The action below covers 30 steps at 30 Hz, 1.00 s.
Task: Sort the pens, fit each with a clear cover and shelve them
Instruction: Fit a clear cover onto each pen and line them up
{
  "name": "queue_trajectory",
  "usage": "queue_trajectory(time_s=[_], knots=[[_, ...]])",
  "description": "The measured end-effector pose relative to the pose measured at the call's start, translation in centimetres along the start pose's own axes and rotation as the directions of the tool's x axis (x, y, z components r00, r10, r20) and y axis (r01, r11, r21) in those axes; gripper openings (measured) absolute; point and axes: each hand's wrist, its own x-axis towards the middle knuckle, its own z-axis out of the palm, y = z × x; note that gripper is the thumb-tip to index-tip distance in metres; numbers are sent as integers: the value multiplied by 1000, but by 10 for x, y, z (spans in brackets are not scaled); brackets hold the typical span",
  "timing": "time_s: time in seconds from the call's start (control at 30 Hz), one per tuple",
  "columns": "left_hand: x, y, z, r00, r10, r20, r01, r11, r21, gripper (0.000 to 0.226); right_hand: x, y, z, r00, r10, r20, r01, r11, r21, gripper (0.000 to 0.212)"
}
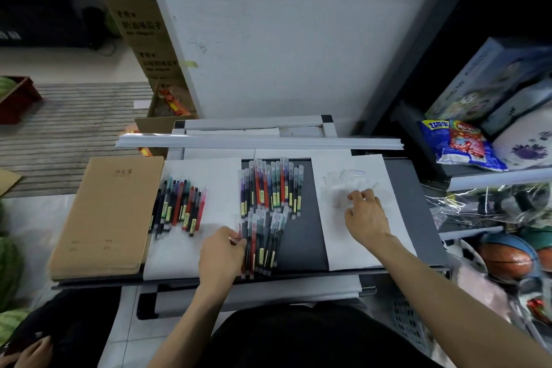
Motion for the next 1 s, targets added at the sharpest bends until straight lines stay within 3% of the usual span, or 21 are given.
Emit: queue_trajectory(time_s=[0.23, 0.33, 0.43, 0.57, 0.67, 0.8, 0.87, 1.0], knots=[[9, 4, -2, 1000, 23, 17, -23, 1000, 11, 16, 8, -2, 2, 999, -3, -43, 7, 995, 97, 21], [12, 6, -2, 999, 36, 19, -36, 999, 4, 18, 7, -7, 3, 997, 43, -59, -35, 990, 134, 4], [14, 6, -7, 998, 46, 34, -47, 999, 14, 17, 10, -14, 2, 991, 121, -51, -110, 979, 173, 17], [28, -2, -23, 998, 58, 16, -59, 998, 33, 17, 14, -13, 1, 995, 93, -45, -84, 983, 162, 13], [43, -6, -41, 997, 59, -55, -55, 996, 76, 14, 14, -16, 2, 994, 99, -40, -90, 977, 195, 32], [66, -8, -56, 979, 149, -137, -113, 963, 243, 7, 4, -26, 4, 994, 94, -49, -73, 942, 329, 42], [78, -7, -58, 983, 145, -114, -103, 944, 314, 16, -8, -37, 3, 996, 79, -37, -56, 903, 426, 38], [86, -1, -57, 989, 137, -54, -100, 896, 432, 11, -31, -58, 0, 997, 71, 11, -61, 752, 656, 31]])
